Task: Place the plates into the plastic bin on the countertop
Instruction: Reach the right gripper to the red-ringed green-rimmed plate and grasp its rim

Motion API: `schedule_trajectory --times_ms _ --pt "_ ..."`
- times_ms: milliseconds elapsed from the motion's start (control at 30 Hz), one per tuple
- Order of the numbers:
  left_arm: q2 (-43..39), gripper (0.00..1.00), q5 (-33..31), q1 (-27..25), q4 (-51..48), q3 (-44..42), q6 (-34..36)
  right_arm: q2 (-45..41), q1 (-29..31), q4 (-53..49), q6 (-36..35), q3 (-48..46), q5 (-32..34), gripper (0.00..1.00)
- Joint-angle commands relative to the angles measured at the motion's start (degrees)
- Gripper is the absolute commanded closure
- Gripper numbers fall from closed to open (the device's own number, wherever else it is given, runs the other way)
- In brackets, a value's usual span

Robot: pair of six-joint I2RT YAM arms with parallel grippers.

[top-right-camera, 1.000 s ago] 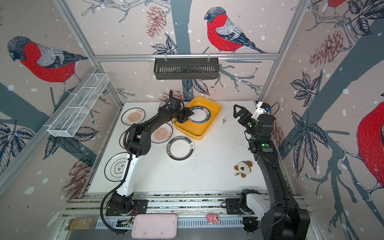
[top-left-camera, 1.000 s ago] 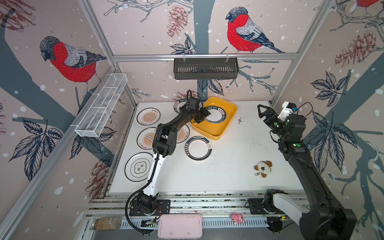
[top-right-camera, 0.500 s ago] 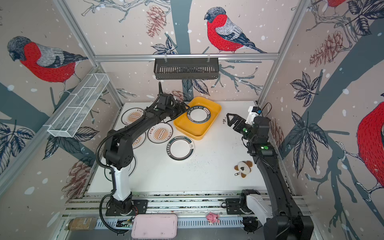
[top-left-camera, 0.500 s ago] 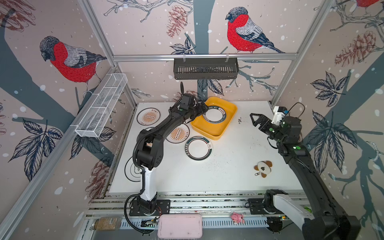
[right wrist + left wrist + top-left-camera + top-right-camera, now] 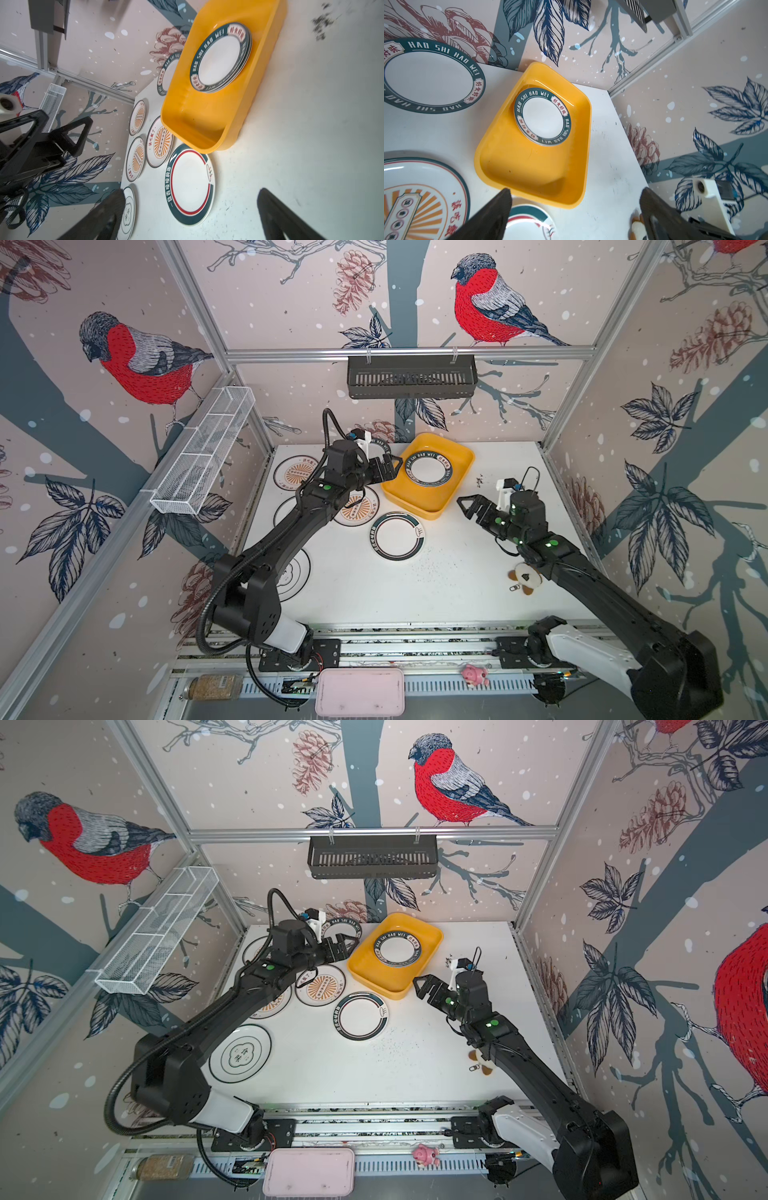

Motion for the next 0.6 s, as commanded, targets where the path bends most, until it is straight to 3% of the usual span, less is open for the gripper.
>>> schedule_trajectory --times_ms 0,133,233,567 --pt "-4.8 0.04 1.2 0.3 -0.5 -3.8 4.0 2.7 3.7 3.5 3.2 -0.2 3.4 0.0" --pt "-10.9 0.04 1.5 0.3 -1.2 -9.1 4.1 7.6 7.3 4.8 3.9 0.2 4.4 0.0" --pt "-14.8 0.04 1.9 0.3 -3.2 -11.8 4.8 10.9 8.0 6.7 4.3 0.3 0.7 0.01" --pt "-27.7 0.04 2.0 0.4 -5.9 -24.1 3.6 24.4 12.6 16.6 7.9 -0.5 -1.3 0.1"
